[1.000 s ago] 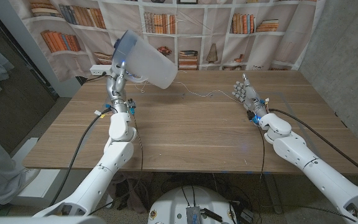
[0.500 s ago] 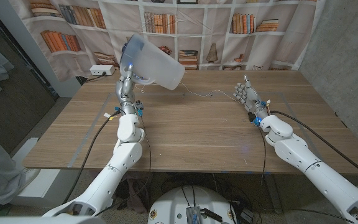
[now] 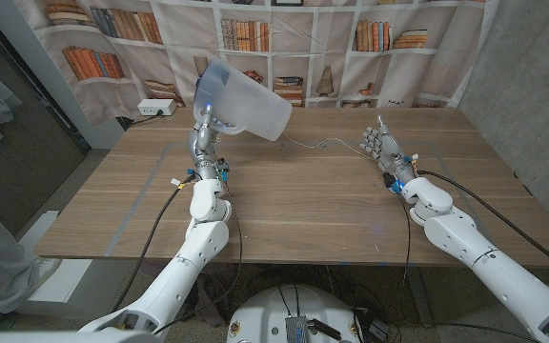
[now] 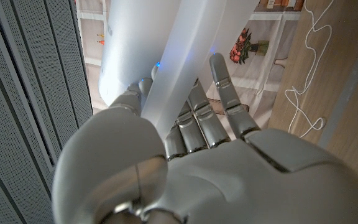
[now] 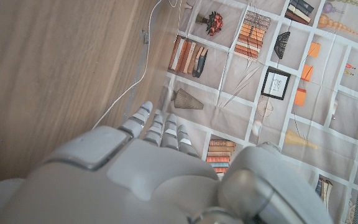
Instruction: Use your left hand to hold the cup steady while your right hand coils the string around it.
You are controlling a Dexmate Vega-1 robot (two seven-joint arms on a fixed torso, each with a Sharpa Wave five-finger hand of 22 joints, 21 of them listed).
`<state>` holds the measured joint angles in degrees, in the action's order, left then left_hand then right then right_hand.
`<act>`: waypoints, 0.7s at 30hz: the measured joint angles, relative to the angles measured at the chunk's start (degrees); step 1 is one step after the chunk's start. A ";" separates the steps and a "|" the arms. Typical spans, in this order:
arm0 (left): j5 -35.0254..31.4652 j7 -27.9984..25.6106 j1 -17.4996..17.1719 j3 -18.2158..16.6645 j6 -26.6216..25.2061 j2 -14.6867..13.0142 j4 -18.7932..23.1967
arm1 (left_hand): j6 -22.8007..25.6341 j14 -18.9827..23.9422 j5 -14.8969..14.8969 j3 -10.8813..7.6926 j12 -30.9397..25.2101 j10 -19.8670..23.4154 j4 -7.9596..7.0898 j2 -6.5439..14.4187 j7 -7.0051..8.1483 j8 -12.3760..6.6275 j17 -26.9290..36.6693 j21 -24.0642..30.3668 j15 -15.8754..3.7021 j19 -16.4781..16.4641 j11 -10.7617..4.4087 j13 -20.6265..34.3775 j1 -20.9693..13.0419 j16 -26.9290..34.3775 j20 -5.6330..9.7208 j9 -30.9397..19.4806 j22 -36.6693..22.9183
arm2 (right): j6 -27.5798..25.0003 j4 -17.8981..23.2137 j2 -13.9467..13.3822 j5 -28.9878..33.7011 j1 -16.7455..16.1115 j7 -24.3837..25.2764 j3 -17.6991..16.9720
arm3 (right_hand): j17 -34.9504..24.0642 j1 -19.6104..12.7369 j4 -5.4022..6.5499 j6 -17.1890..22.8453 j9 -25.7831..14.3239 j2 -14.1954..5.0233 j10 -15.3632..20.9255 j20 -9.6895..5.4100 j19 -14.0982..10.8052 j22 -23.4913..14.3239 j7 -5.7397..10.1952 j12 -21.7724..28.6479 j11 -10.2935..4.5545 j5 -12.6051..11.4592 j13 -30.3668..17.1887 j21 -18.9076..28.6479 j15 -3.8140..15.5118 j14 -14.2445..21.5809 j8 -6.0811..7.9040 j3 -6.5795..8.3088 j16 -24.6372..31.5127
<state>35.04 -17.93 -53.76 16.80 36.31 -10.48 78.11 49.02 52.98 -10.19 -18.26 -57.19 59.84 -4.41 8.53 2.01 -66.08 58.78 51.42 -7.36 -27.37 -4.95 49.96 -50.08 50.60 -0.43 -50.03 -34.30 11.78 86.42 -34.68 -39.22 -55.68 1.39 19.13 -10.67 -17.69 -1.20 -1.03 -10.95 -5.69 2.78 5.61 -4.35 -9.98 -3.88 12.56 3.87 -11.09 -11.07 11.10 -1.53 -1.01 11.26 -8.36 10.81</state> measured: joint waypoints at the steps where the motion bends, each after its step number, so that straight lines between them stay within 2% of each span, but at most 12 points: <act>1: 0.00 0.00 -0.01 0.05 0.00 0.16 -0.11 | 0.00 0.00 0.00 0.00 0.00 0.02 0.00 0.00 0.00 0.00 0.00 0.11 0.00 0.13 0.02 0.00 0.00 0.00 -0.13 0.00 0.00 | 0.05 0.00 0.00 0.02 0.00 0.05 0.00 | 0.00 0.00 0.00 0.00 0.00 0.00 0.00 0.01 -0.04 0.00 0.00 0.00 0.00 0.00 0.00 0.00 0.00 0.00 0.00 0.00 0.00; 18: 5.84 4.94 0.08 0.25 2.07 2.69 -1.31 | -0.18 -0.53 -0.23 0.00 0.00 0.08 -0.01 0.00 -0.20 0.43 0.27 1.14 0.53 1.00 0.28 0.00 0.00 -0.01 -0.37 -0.47 0.00 | 0.49 2.07 -0.70 0.62 -1.96 2.09 -1.05 | 0.00 -0.30 -0.39 -0.15 0.00 -0.30 0.00 -0.19 -0.23 0.00 0.33 0.00 0.00 0.00 0.00 0.00 0.22 0.22 0.00 0.39 0.00; 21: 6.60 5.63 0.16 0.21 2.16 2.90 -1.37 | -0.59 -0.61 -0.23 -0.19 0.00 -0.01 -0.20 -0.22 -0.62 0.43 0.60 1.41 0.61 1.33 0.37 0.00 0.22 -0.01 -0.49 -0.80 0.01 | 0.60 2.46 -0.78 1.22 -2.21 2.87 -1.18 | 0.00 -0.30 -0.39 -0.23 0.00 -0.30 0.00 -0.19 -0.23 0.00 0.42 0.00 0.00 0.00 0.00 0.00 0.24 0.24 0.00 0.39 0.00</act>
<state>41.64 -12.30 -53.60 17.01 38.47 -7.58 76.74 48.43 52.37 -10.41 -18.46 -57.20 59.83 -4.61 8.31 1.39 -65.66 59.39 52.82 -6.75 -26.04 -4.58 49.96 -49.86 50.59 -0.92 -50.83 -34.29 12.38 88.88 -35.46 -38.00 -57.89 4.26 17.95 -10.67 -18.00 -1.59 -1.26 -10.95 -6.00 2.78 5.42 -4.58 -9.98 -3.47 12.56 3.87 -11.09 -11.07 11.10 -1.29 -0.77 11.26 -7.97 10.81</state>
